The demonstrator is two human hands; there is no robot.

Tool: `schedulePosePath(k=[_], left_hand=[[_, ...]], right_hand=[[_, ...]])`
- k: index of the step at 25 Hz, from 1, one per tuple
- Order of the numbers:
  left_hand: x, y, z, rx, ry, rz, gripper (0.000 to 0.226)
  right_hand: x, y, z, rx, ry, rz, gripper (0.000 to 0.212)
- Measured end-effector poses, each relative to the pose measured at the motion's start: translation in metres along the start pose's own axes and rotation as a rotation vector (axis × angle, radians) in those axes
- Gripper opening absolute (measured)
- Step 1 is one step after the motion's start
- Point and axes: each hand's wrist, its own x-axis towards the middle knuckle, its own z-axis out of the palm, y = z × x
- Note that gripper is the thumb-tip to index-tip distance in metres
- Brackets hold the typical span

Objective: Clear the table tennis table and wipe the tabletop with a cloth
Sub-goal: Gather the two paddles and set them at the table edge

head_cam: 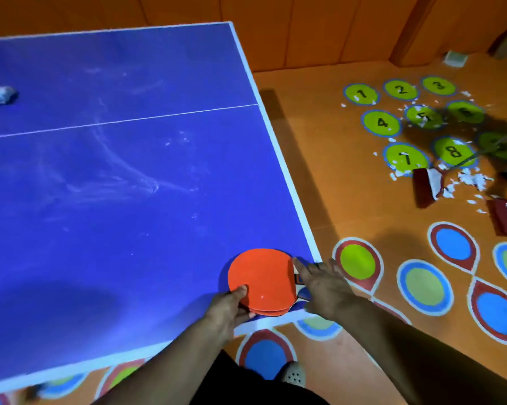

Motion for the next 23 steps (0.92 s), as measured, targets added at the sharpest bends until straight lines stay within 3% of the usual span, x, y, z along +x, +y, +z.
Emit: schedulePosePath(k=[3, 6, 10, 13, 14, 17, 19, 23], left_hand=[[-0.003, -0.012, 0.002, -0.040, 0.093, -0.008, 0.018], [-0.008, -0.022, 0.010, -0.147, 0.039, -0.140, 0.012], [-0.010, -0.024, 0.034, -0.144, 0.000, -0.220, 0.021], [-0.018, -0.025, 0.035, 0.010, -0.026, -0.248, 0.023], [-0.016, -0.026, 0.028, 0.098, 0.056, -0.176, 0.019], [0.002, -0.018, 0.004, 0.548, 0.411, 0.268, 0.016], [0.010, -0.008, 0.004, 0.672, 0.421, 0.372, 0.035], [0.021, -0.004, 0.026, 0.824, 0.363, 0.356, 0.050]], right_hand=[[0.031, 0.011, 0.001, -0.105, 0.151, -0.105, 0.084], [0.064, 0.015, 0.003, -0.146, 0.394, -0.122, 0.080], [0.067, 0.013, 0.014, 0.123, 0.607, 0.009, 0.068], [0.043, 0.010, 0.032, 0.287, 0.609, 0.079, 0.054], [0.035, 0.009, 0.039, 0.325, 0.586, 0.083, 0.049], [0.025, 0.003, 0.053, 0.460, 0.493, 0.137, 0.040], [0.026, -0.003, 0.052, 0.586, 0.420, 0.131, 0.041], [0.028, -0.005, 0.044, 0.815, 0.344, 0.191, 0.047]])
